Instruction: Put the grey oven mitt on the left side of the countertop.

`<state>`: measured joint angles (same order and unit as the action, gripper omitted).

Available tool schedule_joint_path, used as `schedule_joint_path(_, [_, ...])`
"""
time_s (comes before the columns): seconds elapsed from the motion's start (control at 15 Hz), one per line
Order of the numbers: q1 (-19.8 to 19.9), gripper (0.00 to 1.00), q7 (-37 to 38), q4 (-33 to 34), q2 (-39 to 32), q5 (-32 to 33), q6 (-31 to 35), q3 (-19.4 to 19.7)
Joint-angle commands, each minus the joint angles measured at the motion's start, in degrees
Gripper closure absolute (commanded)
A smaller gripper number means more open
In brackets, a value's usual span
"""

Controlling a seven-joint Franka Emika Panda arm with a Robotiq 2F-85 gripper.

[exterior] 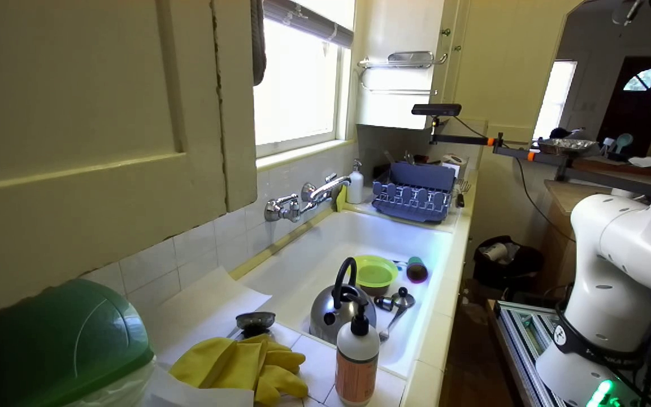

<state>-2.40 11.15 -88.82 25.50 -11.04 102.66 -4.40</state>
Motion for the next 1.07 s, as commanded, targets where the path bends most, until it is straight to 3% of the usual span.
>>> schedule_joint_path(0.0, [-0.8,0.00,2.4,8.0,-5.7,-2.0,0.4,-0.8])
schedule_joint_path(0.27, [-1.4,0.00,3.3,13.2,-10.1,-3.3,2.8,-1.5])
schedule_joint_path(0.67, [-1.6,0.05,3.9,12.6,-13.3,-3.2,12.9,-3.0])
schedule_joint_path(1.0, [-1.5,0.29,3.3,12.2,-14.9,-3.7,14.6,-3.2])
